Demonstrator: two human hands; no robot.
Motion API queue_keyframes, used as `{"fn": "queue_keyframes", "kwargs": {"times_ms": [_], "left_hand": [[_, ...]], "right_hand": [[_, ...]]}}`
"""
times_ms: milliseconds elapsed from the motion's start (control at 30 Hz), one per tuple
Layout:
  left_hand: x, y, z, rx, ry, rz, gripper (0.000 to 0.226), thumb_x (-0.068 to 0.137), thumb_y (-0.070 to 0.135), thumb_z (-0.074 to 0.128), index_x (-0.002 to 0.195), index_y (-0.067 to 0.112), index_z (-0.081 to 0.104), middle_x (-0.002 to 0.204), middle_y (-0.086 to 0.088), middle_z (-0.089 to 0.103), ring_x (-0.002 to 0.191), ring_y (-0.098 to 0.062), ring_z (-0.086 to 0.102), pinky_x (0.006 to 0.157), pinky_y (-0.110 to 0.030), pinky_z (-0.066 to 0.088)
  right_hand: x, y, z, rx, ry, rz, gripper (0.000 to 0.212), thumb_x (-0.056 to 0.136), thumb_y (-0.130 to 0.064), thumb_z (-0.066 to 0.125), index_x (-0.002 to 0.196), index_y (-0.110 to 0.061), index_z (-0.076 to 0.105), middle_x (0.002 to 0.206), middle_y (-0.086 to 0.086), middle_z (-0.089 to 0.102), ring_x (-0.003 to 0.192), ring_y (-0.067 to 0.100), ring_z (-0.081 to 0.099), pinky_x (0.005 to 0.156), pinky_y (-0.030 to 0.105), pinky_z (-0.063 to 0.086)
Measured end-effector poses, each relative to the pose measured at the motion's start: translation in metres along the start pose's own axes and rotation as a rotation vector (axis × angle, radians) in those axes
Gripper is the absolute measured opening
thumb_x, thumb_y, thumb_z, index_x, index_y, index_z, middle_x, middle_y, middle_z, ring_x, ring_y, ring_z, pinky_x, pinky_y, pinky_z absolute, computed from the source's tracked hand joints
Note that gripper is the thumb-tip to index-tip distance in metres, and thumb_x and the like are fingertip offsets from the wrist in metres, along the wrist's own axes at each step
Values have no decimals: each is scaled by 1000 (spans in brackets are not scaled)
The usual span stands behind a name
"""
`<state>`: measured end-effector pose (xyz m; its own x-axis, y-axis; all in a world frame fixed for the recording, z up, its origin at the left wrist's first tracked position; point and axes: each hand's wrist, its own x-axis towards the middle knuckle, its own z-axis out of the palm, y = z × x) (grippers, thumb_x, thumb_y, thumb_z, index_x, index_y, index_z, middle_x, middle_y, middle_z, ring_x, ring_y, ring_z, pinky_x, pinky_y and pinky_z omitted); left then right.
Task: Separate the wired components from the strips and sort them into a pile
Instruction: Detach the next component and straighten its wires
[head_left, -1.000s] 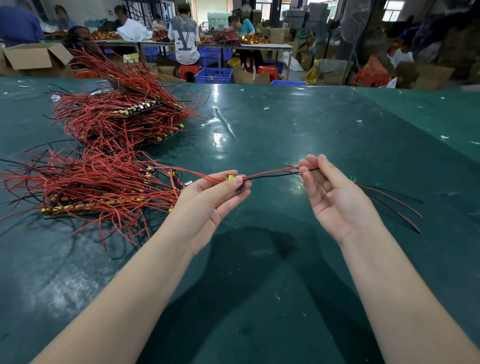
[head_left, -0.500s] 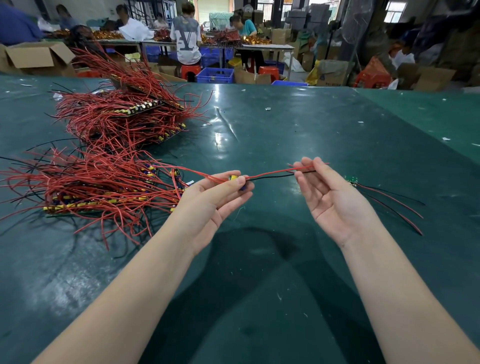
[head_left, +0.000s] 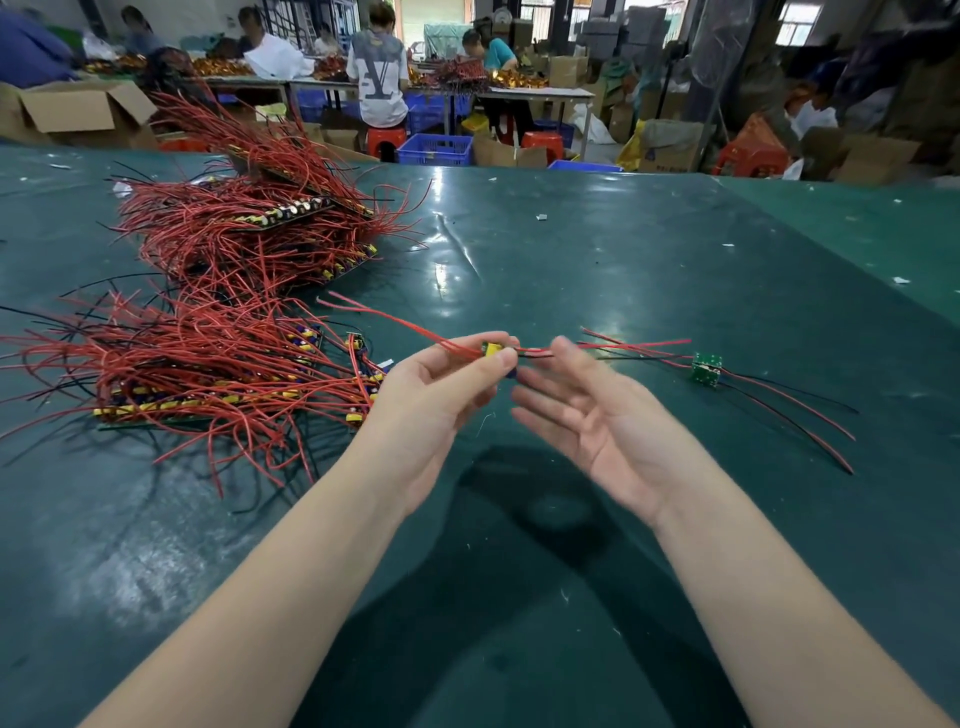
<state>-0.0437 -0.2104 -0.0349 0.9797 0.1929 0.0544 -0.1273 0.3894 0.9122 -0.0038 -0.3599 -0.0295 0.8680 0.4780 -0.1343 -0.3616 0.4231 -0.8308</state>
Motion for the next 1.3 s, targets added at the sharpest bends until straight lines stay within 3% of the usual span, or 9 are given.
{"fn": "queue_keyframes", "kwargs": {"times_ms": [133,267,400,567,767,933,1100,1300], "left_hand": [[-3,-1,3,25,-87,-23,19,80,10,65,99,12,70,83,3,72,75,-3,65,69,-12,49],[-1,3,2,-20,-24,-8,19,95,13,54,104,12,70,80,7,67,71,-1,57,69,-13,48],[-1,4,0,13,81,57,16,93,5,56,96,8,71,76,3,64,68,-3,57,71,-14,52],[-3,1,2,59,74,54,11,90,2,60,89,5,71,76,3,69,66,-4,61,70,-16,54],[-3,-4,7,-186,65,-28,14,89,3,59,89,8,71,75,-1,71,68,-5,67,67,-14,54],[-1,-3,4,-185,62,7,14,93,9,56,97,7,70,82,-4,72,78,-11,69,73,-19,55],[1,0,0,-121,132,37,12,91,3,59,91,7,71,76,-3,72,67,-7,67,63,-15,54],[3,7,-5,-207,125,35,19,98,16,52,96,8,68,88,-2,74,85,-12,72,65,-18,55]], "right_hand": [[2,12,7,52,-53,-4,12,70,-18,72,75,-8,78,82,9,74,78,21,73,68,26,58],[3,12,5,59,3,-30,14,70,-19,73,74,-7,78,86,13,74,77,20,73,67,25,58],[1,11,5,11,4,-41,20,66,-19,76,82,-7,76,89,12,74,79,23,73,66,27,58],[0,13,6,-45,22,-97,19,63,-14,77,81,-8,78,88,13,75,76,20,73,65,24,57],[0,13,8,182,10,-70,11,69,-9,72,77,-7,79,80,7,74,71,12,71,63,16,55],[0,11,7,151,35,-78,13,68,-10,73,79,-7,79,79,7,73,70,12,71,62,16,55],[0,12,7,166,46,-55,11,69,-8,72,78,-6,79,77,6,72,70,12,71,61,16,55],[0,10,3,137,56,-34,13,67,-10,74,79,-6,79,80,8,72,71,13,71,61,17,55]]}}
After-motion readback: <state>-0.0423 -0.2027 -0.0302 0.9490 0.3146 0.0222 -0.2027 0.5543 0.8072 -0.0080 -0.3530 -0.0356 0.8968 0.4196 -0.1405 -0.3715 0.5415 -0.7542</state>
